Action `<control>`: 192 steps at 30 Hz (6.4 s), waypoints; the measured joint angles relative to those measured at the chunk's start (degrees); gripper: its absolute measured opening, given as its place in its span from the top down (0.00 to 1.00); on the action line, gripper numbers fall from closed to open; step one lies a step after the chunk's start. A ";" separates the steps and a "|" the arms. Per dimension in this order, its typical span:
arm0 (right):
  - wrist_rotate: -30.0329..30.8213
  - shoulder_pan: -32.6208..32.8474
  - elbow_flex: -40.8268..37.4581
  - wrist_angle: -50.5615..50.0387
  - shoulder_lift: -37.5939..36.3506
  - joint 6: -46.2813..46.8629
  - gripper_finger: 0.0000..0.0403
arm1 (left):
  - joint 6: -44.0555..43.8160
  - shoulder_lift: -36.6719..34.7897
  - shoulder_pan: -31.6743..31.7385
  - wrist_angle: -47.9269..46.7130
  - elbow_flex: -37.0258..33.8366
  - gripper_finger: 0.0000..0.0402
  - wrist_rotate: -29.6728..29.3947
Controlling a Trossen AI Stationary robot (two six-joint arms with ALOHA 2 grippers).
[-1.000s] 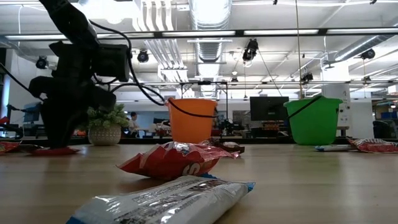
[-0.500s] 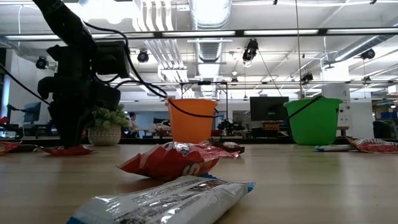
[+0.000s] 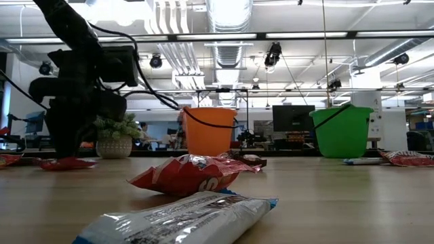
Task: Organize candy in baskets
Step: Put the red candy into the green bucket
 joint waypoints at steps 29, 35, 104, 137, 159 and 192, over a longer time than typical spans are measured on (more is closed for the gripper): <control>0.30 0.00 -0.29 3.04 2.14 -2.07 0.51 | 4.13 -15.43 0.09 -13.19 14.29 1.00 -6.24; 1.69 -0.02 -0.29 3.79 3.82 -1.28 0.51 | 10.96 -13.52 0.09 -19.62 27.85 1.00 -15.14; -1.24 -0.42 -0.24 34.77 16.01 10.06 0.55 | 30.47 -2.49 0.28 -9.93 57.74 1.00 -31.55; 2.05 -2.67 -0.24 38.16 17.28 5.32 0.76 | 34.16 -2.68 0.31 -5.49 57.74 1.00 -29.86; 1.30 -2.65 -0.24 37.92 17.25 1.17 0.97 | 34.23 -2.68 0.26 -5.23 57.74 1.00 -31.80; 2.29 -3.67 -0.24 35.72 14.85 -1.88 0.97 | 34.43 -2.70 0.31 -6.78 57.74 0.94 -34.00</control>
